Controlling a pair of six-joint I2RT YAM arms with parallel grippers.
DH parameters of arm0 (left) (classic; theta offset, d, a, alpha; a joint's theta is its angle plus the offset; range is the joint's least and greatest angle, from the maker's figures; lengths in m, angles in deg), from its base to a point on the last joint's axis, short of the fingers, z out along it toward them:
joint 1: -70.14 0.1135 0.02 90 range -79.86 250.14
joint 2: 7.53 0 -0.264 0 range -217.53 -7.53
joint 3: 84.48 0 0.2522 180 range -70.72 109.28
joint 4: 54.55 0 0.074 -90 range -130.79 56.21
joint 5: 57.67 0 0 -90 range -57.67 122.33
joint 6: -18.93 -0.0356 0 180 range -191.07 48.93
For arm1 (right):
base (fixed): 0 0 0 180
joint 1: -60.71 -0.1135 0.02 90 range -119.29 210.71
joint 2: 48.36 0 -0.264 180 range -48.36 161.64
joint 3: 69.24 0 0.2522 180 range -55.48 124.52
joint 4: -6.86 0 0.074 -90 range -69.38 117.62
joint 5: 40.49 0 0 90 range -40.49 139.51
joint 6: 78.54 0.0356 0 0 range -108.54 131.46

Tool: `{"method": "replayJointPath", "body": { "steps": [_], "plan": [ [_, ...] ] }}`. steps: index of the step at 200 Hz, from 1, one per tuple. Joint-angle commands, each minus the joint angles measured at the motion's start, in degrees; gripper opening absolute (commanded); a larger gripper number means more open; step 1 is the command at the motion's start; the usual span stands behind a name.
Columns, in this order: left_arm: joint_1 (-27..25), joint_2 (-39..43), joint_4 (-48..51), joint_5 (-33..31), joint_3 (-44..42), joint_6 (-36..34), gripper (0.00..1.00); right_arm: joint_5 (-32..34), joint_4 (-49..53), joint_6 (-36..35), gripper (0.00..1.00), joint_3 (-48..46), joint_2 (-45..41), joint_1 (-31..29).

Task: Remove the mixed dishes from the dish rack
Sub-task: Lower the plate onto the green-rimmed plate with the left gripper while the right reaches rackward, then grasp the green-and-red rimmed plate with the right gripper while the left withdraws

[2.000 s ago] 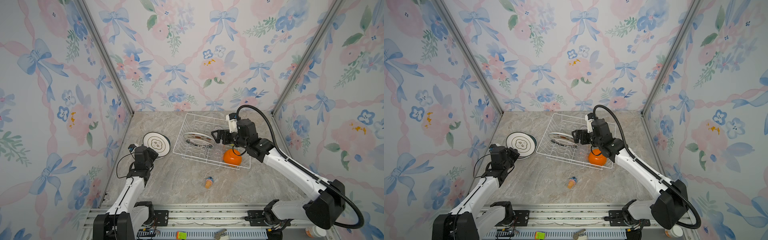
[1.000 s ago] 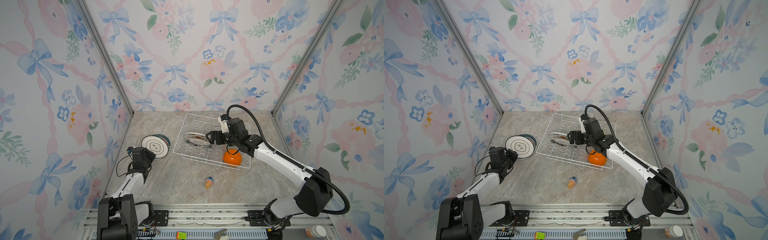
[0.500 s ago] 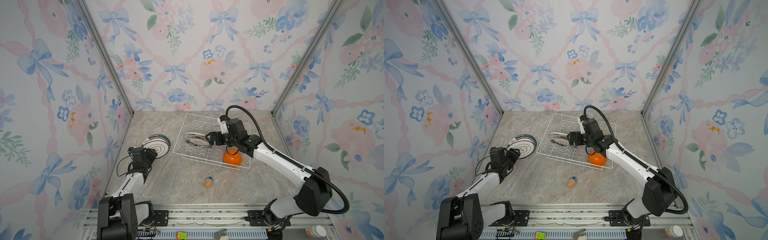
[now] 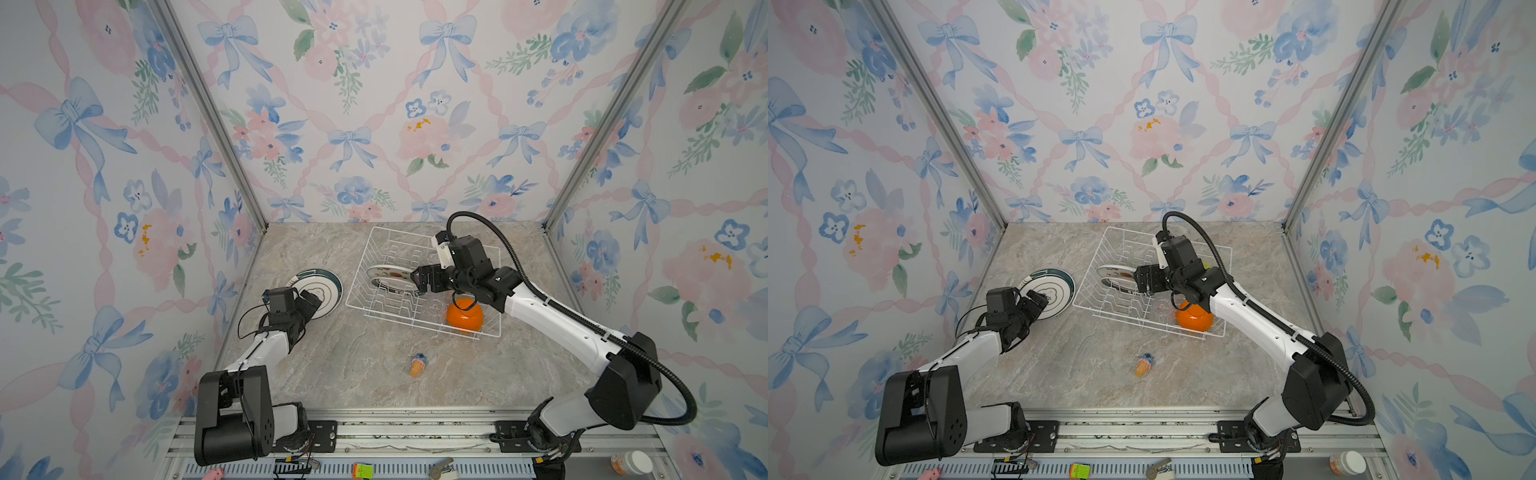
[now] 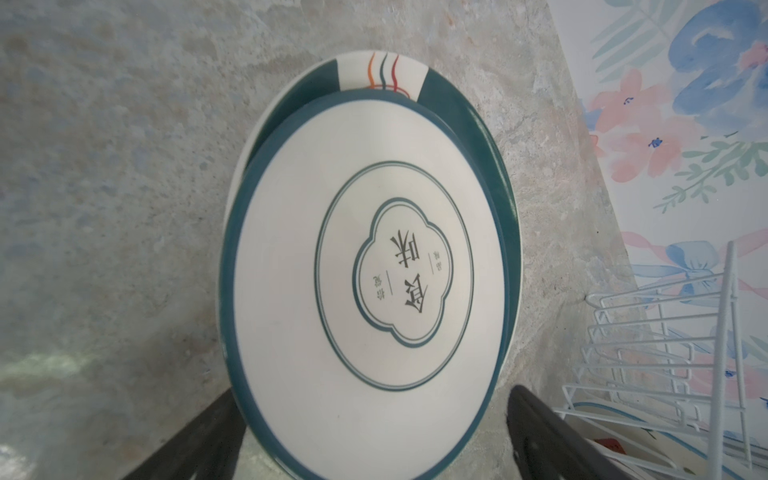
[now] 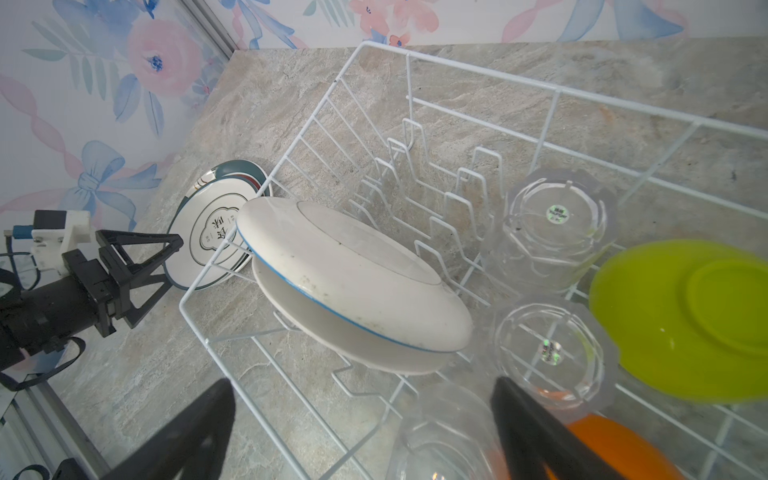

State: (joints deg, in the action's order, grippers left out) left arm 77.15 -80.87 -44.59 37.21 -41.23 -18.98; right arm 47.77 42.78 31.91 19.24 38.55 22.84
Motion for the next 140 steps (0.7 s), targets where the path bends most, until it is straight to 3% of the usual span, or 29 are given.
{"method": "replayJointPath", "body": {
  "steps": [1,43,91,140],
  "plan": [
    [-0.6,1.8,2.4,-3.0,1.5,-2.4,0.98,4.6,5.7,-5.0,0.98,3.6,1.8,-2.1],
    [-5.6,5.0,8.3,-15.7,3.7,-5.0,0.98,10.7,11.2,-10.0,0.99,7.5,4.9,-5.0],
    [-5.8,4.4,8.8,-14.4,4.4,-5.1,0.98,10.8,12.0,-12.6,0.95,9.4,6.1,-6.8],
    [-7.2,7.2,8.8,-10.4,4.9,-4.9,0.98,8.1,11.8,-13.8,0.82,9.9,7.6,-7.2]
  ]
}}
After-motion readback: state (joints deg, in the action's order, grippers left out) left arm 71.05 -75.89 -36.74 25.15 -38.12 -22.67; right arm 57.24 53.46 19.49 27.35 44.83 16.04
